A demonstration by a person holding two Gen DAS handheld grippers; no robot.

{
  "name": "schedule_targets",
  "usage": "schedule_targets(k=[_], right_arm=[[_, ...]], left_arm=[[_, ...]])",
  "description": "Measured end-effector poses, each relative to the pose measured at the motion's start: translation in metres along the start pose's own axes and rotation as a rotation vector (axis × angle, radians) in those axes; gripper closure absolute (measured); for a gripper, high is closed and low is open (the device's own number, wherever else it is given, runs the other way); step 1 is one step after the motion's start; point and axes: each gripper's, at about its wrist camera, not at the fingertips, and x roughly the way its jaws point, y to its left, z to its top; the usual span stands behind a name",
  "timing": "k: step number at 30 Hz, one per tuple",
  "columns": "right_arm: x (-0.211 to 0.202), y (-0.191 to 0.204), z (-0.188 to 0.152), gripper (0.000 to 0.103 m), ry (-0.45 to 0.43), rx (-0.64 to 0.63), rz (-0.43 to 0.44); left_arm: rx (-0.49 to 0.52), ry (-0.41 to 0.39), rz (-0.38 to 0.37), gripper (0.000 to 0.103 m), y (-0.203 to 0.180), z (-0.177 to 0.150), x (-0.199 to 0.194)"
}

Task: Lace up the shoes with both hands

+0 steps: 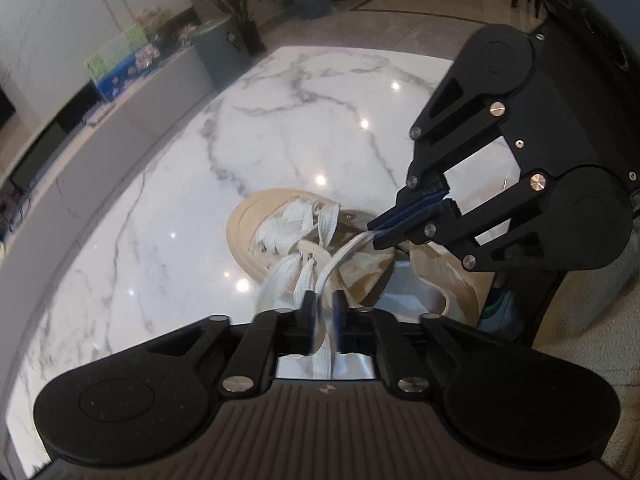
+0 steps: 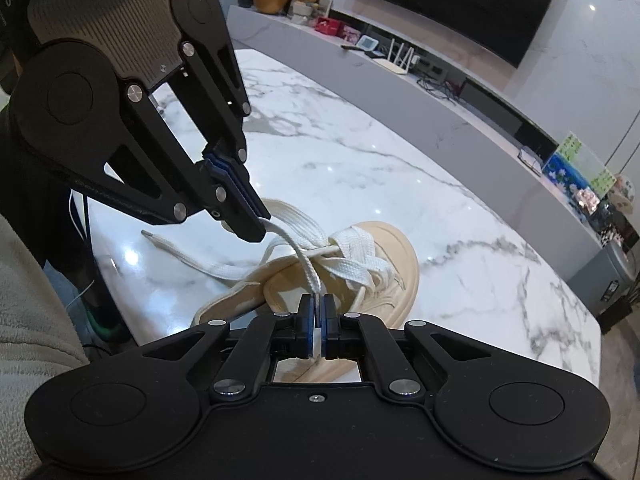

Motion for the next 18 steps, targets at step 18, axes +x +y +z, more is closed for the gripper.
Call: schedule_targets(k=[18], right_arm=[[-0.013,0.0,0.003,0.102,-0.013,-0.094,0.001]], left_arm=[[0.342,0.0,0.018,0.081,-0.037,0.025,0.03]])
